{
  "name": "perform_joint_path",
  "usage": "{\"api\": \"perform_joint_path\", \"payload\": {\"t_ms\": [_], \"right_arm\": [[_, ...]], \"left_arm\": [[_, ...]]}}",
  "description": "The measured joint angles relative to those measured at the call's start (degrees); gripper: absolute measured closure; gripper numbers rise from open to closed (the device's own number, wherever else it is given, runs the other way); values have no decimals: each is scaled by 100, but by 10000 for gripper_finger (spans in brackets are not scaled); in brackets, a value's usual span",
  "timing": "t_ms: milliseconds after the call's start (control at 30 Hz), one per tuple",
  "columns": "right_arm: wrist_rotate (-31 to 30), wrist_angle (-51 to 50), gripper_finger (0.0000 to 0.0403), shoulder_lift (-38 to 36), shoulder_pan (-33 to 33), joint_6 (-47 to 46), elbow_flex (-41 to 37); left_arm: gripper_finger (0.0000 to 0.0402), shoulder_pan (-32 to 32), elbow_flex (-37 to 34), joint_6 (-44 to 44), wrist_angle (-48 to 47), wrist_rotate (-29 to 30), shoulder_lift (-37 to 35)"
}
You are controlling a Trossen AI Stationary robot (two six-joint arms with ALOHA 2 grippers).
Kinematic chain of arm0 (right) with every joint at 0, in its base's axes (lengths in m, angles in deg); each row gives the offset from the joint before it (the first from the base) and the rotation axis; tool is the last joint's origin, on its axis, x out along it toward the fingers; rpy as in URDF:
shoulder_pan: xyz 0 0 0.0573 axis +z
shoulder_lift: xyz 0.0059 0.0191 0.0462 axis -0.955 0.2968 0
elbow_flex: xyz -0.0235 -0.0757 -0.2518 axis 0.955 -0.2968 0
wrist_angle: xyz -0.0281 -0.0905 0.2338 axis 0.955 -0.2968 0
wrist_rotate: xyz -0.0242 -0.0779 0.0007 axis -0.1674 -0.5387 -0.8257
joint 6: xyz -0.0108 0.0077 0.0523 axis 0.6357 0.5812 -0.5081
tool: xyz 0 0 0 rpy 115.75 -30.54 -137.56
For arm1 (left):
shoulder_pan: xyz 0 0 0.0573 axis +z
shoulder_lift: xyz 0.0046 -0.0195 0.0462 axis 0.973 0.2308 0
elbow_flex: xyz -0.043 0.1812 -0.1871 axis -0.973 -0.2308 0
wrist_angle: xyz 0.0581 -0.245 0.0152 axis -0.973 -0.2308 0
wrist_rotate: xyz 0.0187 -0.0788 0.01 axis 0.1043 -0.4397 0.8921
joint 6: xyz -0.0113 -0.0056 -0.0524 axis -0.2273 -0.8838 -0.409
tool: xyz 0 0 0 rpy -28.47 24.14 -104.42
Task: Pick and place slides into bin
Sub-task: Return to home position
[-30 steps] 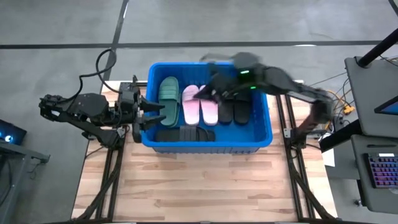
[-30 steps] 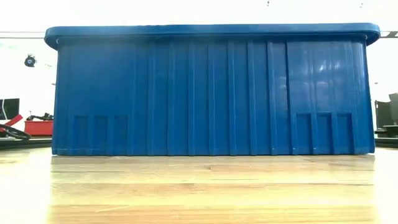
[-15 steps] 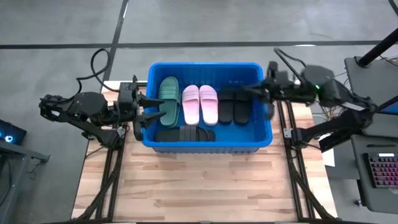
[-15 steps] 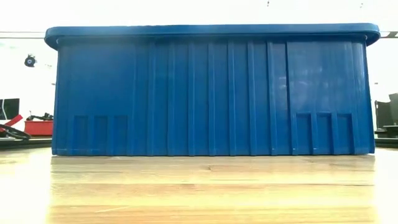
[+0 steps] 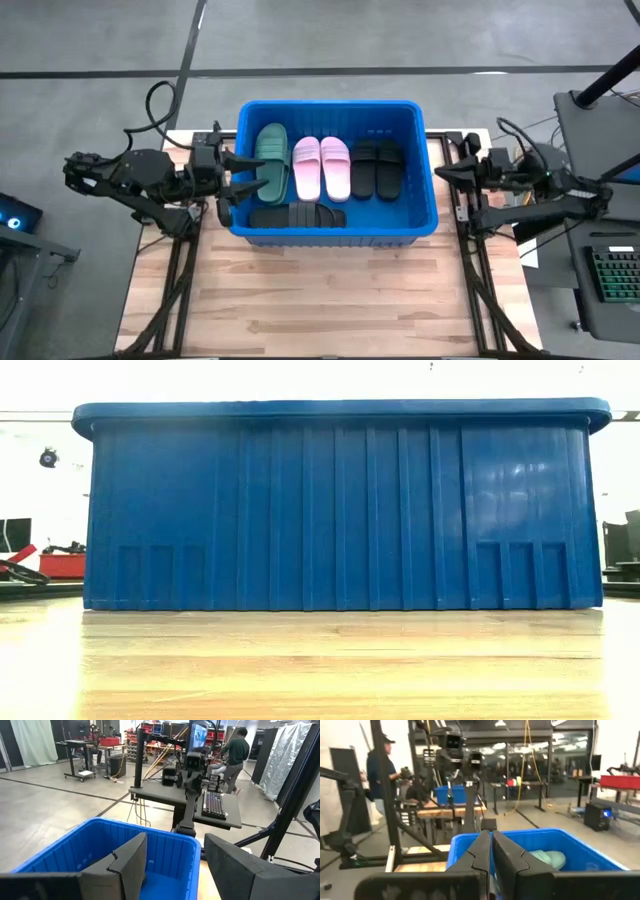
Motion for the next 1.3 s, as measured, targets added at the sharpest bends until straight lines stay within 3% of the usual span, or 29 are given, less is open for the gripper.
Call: {"api": "perform_joint_path", "payload": {"t_ms": [200,500,767,1067,1300], "right_arm": [[-329,122,394,-1081,1,-75,-1222],[-283,496,395,-2574,1,-228,-2581],[-250,1023,395,-2623,0,-312,-3432],[52,3297,395,-2623,1,-133,-4453],[13,3749,394,-2613,1,-140,-4836]], "left_arm": [[217,0,0,-2,1,5,17],[217,0,0,-9,-4,33,85],[217,0,2,-29,-52,104,146],[217,0,2,-20,-45,177,161],[217,0,2,7,-43,179,158]]}}
